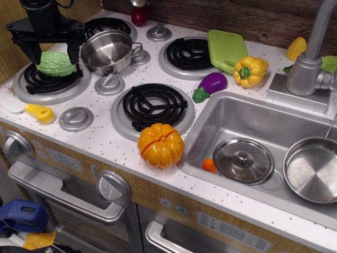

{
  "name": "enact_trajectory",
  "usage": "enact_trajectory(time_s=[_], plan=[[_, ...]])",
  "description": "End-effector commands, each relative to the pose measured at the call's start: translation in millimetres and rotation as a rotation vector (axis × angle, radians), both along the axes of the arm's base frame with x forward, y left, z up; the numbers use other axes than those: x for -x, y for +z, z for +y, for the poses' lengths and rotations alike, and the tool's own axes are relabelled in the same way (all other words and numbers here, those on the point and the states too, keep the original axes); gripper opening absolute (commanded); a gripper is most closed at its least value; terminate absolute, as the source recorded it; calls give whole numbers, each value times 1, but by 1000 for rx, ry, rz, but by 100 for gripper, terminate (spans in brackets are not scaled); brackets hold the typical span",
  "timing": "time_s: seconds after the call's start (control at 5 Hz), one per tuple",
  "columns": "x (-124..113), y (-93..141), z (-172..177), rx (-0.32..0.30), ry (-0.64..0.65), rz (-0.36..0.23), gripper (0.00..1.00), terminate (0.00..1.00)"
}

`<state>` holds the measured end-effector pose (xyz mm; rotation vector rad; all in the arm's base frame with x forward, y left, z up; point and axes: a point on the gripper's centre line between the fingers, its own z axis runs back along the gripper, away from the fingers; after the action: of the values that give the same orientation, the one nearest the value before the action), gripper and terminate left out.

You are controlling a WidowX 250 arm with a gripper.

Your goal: Put green squash in pot or pan

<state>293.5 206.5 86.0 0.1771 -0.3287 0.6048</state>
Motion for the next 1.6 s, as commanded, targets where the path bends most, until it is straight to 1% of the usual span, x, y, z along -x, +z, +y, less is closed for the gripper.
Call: enact_trajectory(time_s=[0.0,0.2,0.4,0.6,0.8,1.0,1.2,1.4], plan=[[0,0,0,0,0,0,100,0],[-4,7,14,-25,146,4,100,0],[-7,20,34,-35,246,8,100,0],[-12,28,50,-96,319,-7,100,0],[-25,20,61,-155,369,-76,100,0],[-36,4,66,-177,381,-138,100,0],[-42,-7,71,-178,385,-179,100,0],[-46,-12,72,-173,382,-197,100,0]])
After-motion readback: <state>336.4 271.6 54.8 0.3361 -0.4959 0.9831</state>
